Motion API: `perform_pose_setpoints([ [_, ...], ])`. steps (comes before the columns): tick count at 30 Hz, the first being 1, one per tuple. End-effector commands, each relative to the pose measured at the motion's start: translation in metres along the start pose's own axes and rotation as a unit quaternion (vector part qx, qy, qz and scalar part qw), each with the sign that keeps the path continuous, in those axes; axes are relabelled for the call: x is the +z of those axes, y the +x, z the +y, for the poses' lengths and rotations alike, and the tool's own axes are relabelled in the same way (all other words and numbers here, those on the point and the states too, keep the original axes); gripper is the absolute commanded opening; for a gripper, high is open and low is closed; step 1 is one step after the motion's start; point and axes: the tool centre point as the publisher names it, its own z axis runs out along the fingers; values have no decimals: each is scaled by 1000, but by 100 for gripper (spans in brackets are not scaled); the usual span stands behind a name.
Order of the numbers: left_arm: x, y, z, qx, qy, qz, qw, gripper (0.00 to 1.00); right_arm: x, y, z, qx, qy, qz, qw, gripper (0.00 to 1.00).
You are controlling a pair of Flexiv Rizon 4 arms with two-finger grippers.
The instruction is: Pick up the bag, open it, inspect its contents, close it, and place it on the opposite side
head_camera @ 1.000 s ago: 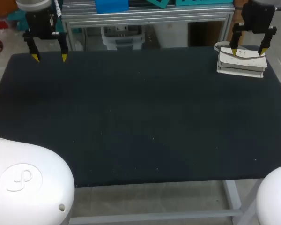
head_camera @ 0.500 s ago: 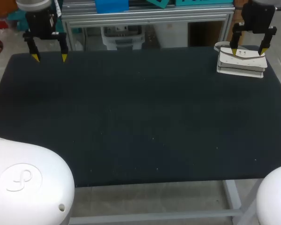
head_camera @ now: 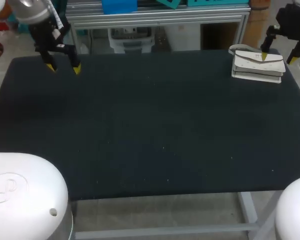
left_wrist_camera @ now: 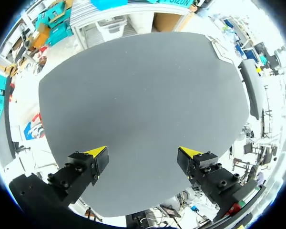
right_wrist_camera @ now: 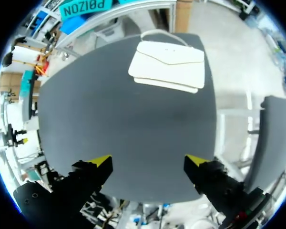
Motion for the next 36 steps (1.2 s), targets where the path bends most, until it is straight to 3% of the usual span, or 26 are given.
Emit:
perform_pose_setpoints([
  [1,8,8,19,119,133,48,983,100,3,-28,13,8,17,78,997,100],
  [3,15,17,24,169,145,64,973,100,6,-37,17,4,22,106,994,100],
  [5,22,23,26,200,155,63,965,100,8,-42,19,12,23,103,994,100],
  [10,40,43,36,332,151,115,924,100,16,-53,25,17,32,142,989,100],
  [17,41,45,35,338,142,120,922,100,26,-63,23,31,37,153,987,100],
  [23,41,45,35,338,142,120,922,100,42,-77,33,37,43,200,978,100],
  [30,60,68,24,439,185,126,870,100,55,-96,47,67,32,222,972,100],
  [36,66,79,16,470,199,151,847,100,59,-110,62,83,-8,237,968,100],
])
